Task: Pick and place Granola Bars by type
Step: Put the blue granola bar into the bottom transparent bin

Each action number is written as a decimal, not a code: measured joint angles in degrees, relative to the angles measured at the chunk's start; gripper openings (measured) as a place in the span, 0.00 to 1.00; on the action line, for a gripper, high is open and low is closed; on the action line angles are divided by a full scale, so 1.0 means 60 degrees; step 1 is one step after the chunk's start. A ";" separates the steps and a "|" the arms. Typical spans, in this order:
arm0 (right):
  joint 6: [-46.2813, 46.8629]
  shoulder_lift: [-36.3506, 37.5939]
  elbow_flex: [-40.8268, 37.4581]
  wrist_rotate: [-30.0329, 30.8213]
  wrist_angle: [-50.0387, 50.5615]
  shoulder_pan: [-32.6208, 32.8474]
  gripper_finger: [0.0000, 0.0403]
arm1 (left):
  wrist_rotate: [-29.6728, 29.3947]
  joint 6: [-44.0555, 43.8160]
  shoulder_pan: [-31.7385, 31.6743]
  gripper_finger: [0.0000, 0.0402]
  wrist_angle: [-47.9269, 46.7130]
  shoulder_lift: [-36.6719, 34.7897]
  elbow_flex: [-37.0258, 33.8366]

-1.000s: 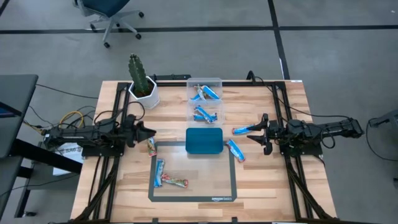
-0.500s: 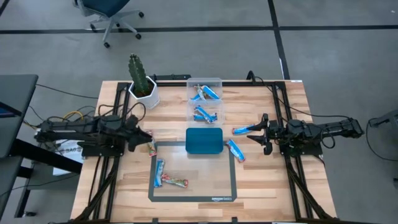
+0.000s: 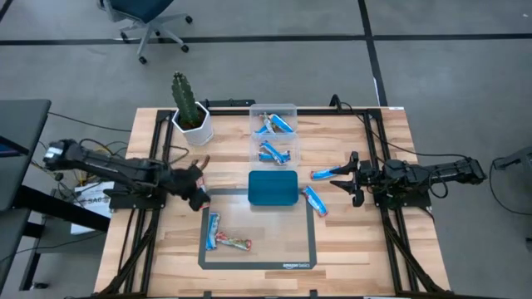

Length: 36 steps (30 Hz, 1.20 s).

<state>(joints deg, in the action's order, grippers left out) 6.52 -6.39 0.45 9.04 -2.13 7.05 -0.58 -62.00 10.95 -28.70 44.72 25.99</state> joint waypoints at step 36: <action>0.0003 0.0000 0.0000 0.0000 -0.0004 0.0000 0.42 | -0.0465 -0.5314 0.2628 0.32 -0.1708 0.6183 0.3342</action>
<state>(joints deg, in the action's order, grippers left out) 6.54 -6.39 0.45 9.04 -2.15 7.05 -3.37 -93.89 26.72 -38.95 81.82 46.04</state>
